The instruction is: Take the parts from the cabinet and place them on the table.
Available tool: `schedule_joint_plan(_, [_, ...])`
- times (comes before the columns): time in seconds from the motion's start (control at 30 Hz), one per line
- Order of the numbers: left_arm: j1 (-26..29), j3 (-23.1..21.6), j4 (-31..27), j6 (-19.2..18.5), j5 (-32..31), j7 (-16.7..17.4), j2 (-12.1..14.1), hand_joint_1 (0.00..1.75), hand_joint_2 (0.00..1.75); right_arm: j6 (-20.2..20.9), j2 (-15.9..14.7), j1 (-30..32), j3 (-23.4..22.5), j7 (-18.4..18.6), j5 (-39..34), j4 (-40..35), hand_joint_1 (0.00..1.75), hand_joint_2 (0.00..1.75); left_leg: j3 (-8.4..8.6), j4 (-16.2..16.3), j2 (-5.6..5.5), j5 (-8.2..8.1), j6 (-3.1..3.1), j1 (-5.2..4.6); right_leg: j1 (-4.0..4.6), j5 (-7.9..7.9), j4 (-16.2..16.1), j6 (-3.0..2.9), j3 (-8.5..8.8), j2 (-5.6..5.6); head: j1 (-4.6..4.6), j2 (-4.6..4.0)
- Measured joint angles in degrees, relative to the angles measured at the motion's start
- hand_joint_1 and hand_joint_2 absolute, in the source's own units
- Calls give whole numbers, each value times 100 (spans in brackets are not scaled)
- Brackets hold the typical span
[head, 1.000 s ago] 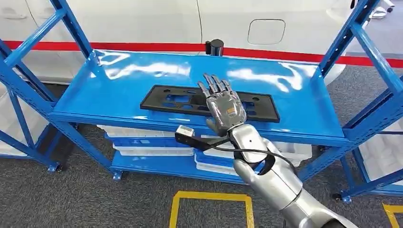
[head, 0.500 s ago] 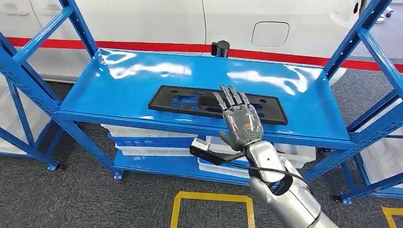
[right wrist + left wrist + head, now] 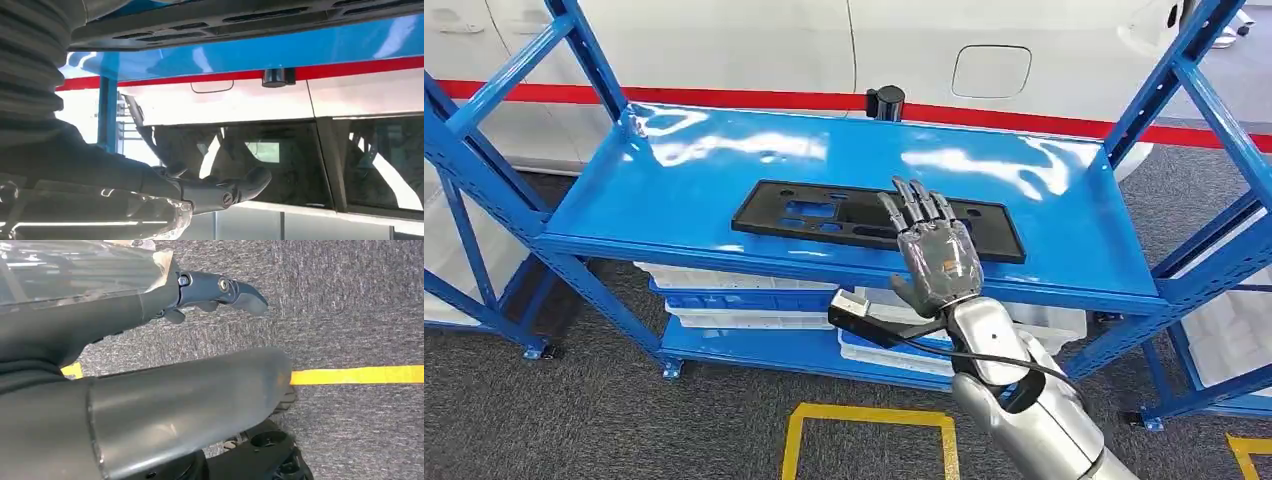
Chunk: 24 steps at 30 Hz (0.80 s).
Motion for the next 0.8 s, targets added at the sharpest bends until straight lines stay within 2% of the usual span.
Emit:
schedule_joint_plan(0.27, [1,-7,0,20,-181,-33,-9,0,0,15,-61,569,-206,-13,98,-525,0,175,-4,-1,-1,-2,-2,4,0,-2,0,-1,-1,0,0,0])
schedule_joint_plan(0.4, [-4,-7,0,20,-243,-31,-9,0,0,59,-52,682,-278,-204,83,-599,0,175,-4,-2,0,-2,-2,3,0,-2,0,-1,0,0,0,0])
schedule_joint_plan(0.5, [-29,-9,-2,17,-264,4,-9,0,0,-9,110,537,-256,-396,81,-325,0,175,-1,-2,4,-1,-2,3,1,0,0,-1,1,7,0,0])
schedule_joint_plan(0.63, [-87,-9,-24,39,-308,52,-20,0,0,-146,354,294,-221,-411,50,252,0,175,3,-2,-2,3,0,6,1,-1,0,-1,3,2,0,0])
schedule_joint_plan(0.8, [-121,-9,-35,35,-310,109,-26,0,0,-157,512,122,-188,-411,-11,680,0,175,1,-2,3,3,0,6,1,-1,1,-1,7,4,0,0])
